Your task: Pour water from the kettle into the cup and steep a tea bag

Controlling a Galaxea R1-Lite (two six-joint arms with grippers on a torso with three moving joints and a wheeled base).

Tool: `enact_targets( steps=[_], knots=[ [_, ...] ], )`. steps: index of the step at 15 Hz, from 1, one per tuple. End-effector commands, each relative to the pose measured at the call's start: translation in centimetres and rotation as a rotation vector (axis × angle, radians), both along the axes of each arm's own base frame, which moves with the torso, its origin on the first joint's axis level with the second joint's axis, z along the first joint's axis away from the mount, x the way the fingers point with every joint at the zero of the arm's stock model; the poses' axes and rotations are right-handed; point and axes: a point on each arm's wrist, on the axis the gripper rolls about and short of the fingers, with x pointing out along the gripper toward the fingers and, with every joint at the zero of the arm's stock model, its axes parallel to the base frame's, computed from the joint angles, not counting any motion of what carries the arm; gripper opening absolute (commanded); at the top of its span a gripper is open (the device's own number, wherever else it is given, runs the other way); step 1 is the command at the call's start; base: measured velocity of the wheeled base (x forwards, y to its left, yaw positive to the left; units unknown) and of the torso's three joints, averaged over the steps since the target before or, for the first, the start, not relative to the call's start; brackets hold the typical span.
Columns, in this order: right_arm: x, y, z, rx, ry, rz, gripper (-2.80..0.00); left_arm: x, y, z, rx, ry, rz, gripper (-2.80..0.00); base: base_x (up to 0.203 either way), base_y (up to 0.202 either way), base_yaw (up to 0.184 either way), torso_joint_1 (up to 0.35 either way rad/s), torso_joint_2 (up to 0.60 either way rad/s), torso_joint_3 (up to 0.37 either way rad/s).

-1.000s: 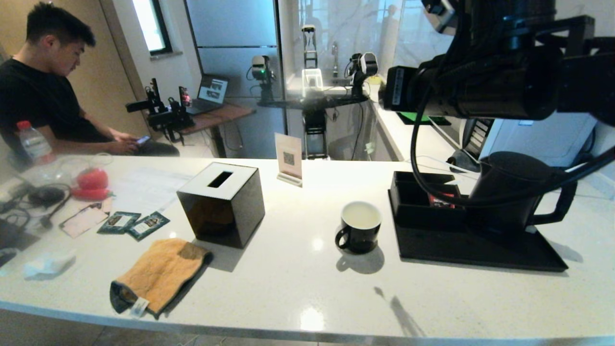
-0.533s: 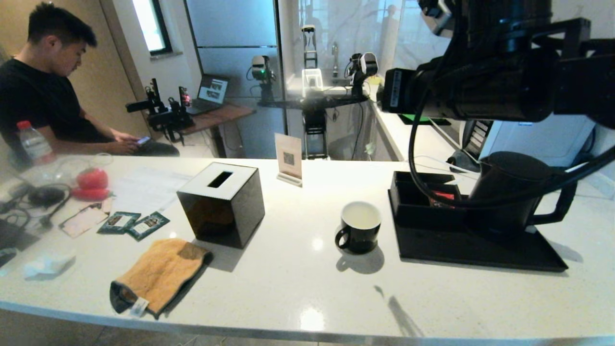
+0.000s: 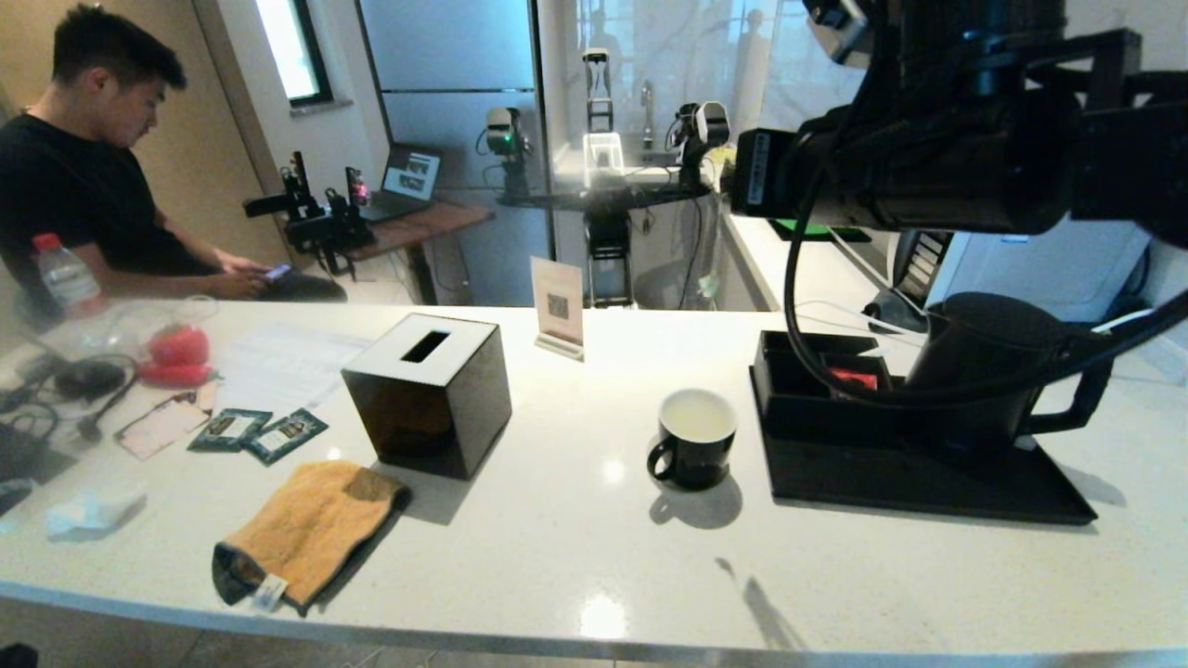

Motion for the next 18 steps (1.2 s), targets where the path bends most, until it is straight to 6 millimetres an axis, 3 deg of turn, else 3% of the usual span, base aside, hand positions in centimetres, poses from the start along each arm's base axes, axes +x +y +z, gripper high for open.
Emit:
enact_targets(
  steps=[1,5,8,13,18],
  knots=[
    [-0.2,0.0,0.2,0.005,-0.006,0.002,-2.8,3.1,-0.1,2.8,0.0,0.118,-0.037,-2.8,0.0,0.0,0.0,0.0,0.0,0.0],
    [-0.2,0.0,0.6,0.023,-0.028,0.002,-2.8,8.6,-0.5,7.3,-0.007,0.155,-0.135,-2.8,0.0,0.0,0.0,0.0,0.0,0.0],
    [-0.2,0.0,0.7,0.033,-0.039,0.001,-2.8,13.6,-1.1,8.6,-0.014,0.161,-0.245,-2.8,0.0,0.0,0.0,0.0,0.0,0.0],
    [0.1,0.2,1.0,0.026,-0.07,0.006,-2.8,21.0,-5.7,8.3,-0.06,0.143,-0.486,-2.8,0.0,0.0,0.0,0.0,0.0,0.0],
    [0.2,0.4,1.9,0.046,-0.097,0.01,-2.8,27.6,-10.9,6.8,-0.118,0.11,-0.61,-2.8,0.0,0.0,0.0,0.0,0.0,0.0]
  ],
)
